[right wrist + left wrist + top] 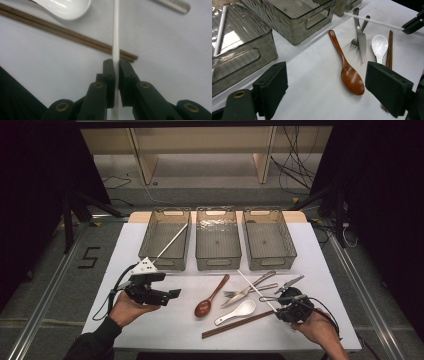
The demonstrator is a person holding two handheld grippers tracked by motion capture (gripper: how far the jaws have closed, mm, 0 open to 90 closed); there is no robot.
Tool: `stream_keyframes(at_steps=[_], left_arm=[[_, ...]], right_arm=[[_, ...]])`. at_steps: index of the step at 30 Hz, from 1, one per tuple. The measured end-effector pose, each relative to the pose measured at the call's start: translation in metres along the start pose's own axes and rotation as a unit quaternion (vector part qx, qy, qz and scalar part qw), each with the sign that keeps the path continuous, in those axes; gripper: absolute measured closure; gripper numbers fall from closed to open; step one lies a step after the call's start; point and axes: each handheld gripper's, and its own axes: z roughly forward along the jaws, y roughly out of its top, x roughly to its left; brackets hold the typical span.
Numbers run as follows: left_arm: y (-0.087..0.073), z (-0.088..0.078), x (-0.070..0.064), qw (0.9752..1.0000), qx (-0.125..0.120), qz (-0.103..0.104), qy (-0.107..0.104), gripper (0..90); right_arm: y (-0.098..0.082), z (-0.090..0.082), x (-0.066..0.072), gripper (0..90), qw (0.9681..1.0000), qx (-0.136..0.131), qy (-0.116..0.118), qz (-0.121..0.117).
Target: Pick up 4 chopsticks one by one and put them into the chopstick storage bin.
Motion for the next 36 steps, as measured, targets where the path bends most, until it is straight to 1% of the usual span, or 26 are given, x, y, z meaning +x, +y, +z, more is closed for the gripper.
stream_keyframes(at_steps=[1,3,5,8,11,12,14,17,19,20,22,23,25,26,28,29,30,31,33,34,35,36], left_arm=[[0.0,0.0,0.0,1.0,0.0,-0.001,0.0,17.8],[0.001,0.001,0.0,1.0,0.0,0.0,-0.002,17.9],[0.001,0.001,0.0,1.0,0.0,0.002,-0.003,17.8],[0.003,0.002,0.001,1.0,0.001,0.006,-0.005,17.8],[0.005,0.002,0.003,0.9999,0.004,0.01,-0.009,17.9],[0.006,0.002,0.003,0.9998,0.006,0.013,-0.01,17.9],[0.008,0.003,0.002,0.9997,0.009,0.02,-0.013,17.8],[0.012,0.004,-0.001,0.9988,0.019,0.038,-0.022,17.9],[0.015,0.007,-0.004,0.9978,0.033,0.053,-0.024,18.0],[0.016,0.008,-0.005,0.9972,0.042,0.056,-0.027,18.1],[0.018,0.011,-0.008,0.9962,0.048,0.065,-0.033,18.2],[0.02,0.012,-0.01,0.9951,0.053,0.073,-0.038,18.4],[0.022,0.016,-0.015,0.9919,0.068,0.097,-0.047,18.4],[0.023,0.019,-0.017,0.9906,0.073,0.103,-0.052,18.6],[0.026,0.024,-0.022,0.9868,0.089,0.117,-0.068,20.3],[0.027,0.026,-0.025,0.9839,0.102,0.127,-0.075,22.5],[0.028,0.029,-0.027,0.9816,0.113,0.132,-0.079,24.0],[0.029,0.032,-0.029,0.98,0.121,0.135,-0.083,23.9],[0.029,0.036,-0.032,0.9754,0.136,0.147,-0.091,24.8],[0.029,0.038,-0.033,0.9731,0.144,0.153,-0.094,25.4],[0.029,0.04,-0.035,0.9708,0.15,0.161,-0.095,25.9],[0.028,0.042,-0.036,0.9687,0.156,0.168,-0.095,26.8]], right_arm=[[0.001,-0.004,0.001,85.3,1.0,-0.007,-0.002,-0.006],[0.005,-0.009,0.007,85.2,0.9994,-0.021,-0.006,-0.025],[0.01,-0.012,0.015,85.2,0.9983,-0.031,-0.008,-0.049],[0.02,-0.015,0.028,85.1,0.9957,-0.041,-0.007,-0.082],[0.028,-0.017,0.039,85.2,0.9918,-0.049,-0.005,-0.118],[0.029,-0.017,0.043,85.2,0.9897,-0.052,-0.006,-0.133],[0.033,-0.016,0.049,85.2,0.9868,-0.051,-0.008,-0.154],[0.038,-0.015,0.058,85.2,0.9796,-0.048,-0.008,-0.195],[0.042,-0.013,0.064,85.2,0.9745,-0.043,-0.009,-0.22],[0.043,-0.012,0.067,85.1,0.9721,-0.044,-0.009,-0.23],[0.046,-0.011,0.072,85.1,0.9689,-0.043,-0.008,-0.244],[0.048,-0.01,0.074,85.1,0.967,-0.041,-0.005,-0.251],[0.05,-0.008,0.078,85.1,0.9637,-0.039,-0.003,-0.264],[0.051,-0.008,0.08,85.1,0.9624,-0.037,-0.001,-0.269],[0.053,-0.006,0.085,85.1,0.9584,-0.036,-0.002,-0.283],[0.053,-0.005,0.087,85.1,0.9561,-0.035,-0.004,-0.291],[0.054,-0.004,0.089,85.1,0.9541,-0.032,-0.004,-0.298],[0.055,-0.004,0.09,85.1,0.9524,-0.033,-0.004,-0.303],[0.056,-0.003,0.092,85.1,0.9491,-0.028,-0.004,-0.314],[0.056,-0.002,0.093,85.1,0.9486,-0.028,-0.007,-0.315],[0.056,-0.003,0.094,85.1,0.9469,-0.029,-0.008,-0.32],[0.056,-0.003,0.094,85.1,0.9459,-0.028,-0.006,-0.323]])
